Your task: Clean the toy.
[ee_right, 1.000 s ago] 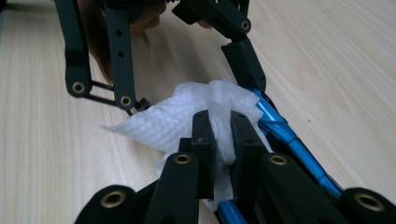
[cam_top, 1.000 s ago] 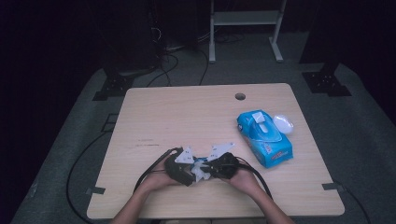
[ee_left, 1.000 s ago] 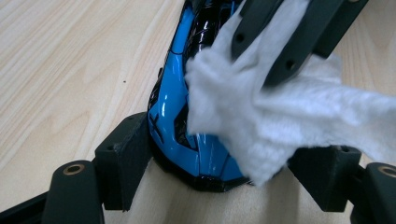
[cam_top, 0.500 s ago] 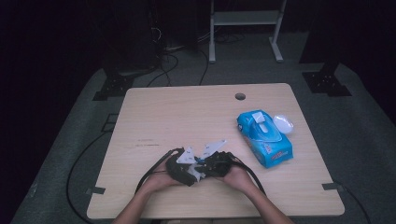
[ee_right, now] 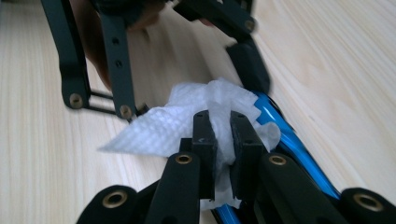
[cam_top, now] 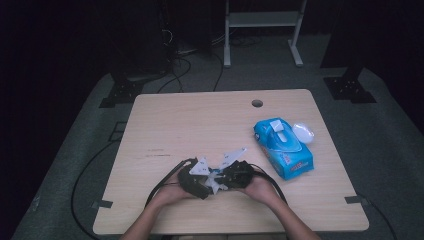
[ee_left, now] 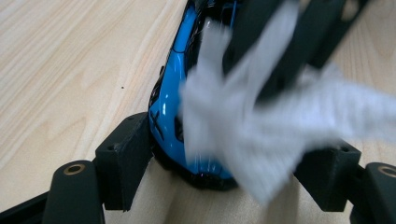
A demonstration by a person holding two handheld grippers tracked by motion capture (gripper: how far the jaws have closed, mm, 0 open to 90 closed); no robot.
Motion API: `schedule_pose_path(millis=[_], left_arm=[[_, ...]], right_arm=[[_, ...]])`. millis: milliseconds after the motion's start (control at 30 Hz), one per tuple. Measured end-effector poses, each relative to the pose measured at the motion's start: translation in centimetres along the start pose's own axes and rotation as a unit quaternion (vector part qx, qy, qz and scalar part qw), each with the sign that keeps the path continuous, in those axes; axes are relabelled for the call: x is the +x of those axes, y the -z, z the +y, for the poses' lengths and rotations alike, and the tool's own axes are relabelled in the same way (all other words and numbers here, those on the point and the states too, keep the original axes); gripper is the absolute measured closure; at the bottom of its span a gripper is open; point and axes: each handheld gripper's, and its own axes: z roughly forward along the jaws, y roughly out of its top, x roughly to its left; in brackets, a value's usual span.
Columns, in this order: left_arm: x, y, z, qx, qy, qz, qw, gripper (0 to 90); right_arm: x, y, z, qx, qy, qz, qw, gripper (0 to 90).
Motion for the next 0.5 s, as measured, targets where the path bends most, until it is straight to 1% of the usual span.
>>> schedule_pose_path(millis=[33,100,133,167,200,267,333,433,500], left_arm=[[0.0,0.0,0.0,-0.001,0.001,0.0,1.0,25.3],[0.0,0.0,0.0,0.0,0.0,0.0,1.0,25.3],[0.0,0.0,0.0,0.0,0.001,-0.001,1.0,25.3],[0.0,0.0,0.0,0.0,0.0,-0.001,1.0,25.3],[0.0,0.0,0.0,-0.001,0.0,-0.001,1.0,25.3],[0.0,0.0,-0.1,-0.003,0.002,0.0,1.0,25.3],[0.0,0.0,-0.1,-0.003,0.003,-0.001,1.0,25.3],[0.1,0.0,0.0,0.0,0.001,-0.002,1.0,25.4],[0.0,-0.1,0.0,0.0,0.002,-0.002,1.0,25.3]], right_arm=[[0.1,-0.3,0.2,-0.003,0.0,0.002,1.0,82.0],[0.2,-0.9,0.6,-0.008,-0.004,0.015,0.9998,82.0],[0.2,-1.2,0.8,-0.008,-0.002,0.022,0.9997,82.0],[0.3,-1.4,0.9,-0.007,0.001,0.024,0.9997,82.0],[0.4,-1.5,1.0,-0.005,-0.004,0.023,0.9997,82.0],[0.2,-1.2,1.0,0.001,0.006,0.016,0.9999,81.9],[-0.2,-0.6,0.8,0.009,0.008,0.0,0.9999,81.9],[-0.7,0.5,0.3,0.007,0.003,-0.019,0.9998,82.0],[-0.7,0.3,0.3,0.004,-0.003,-0.022,0.9997,81.9]])
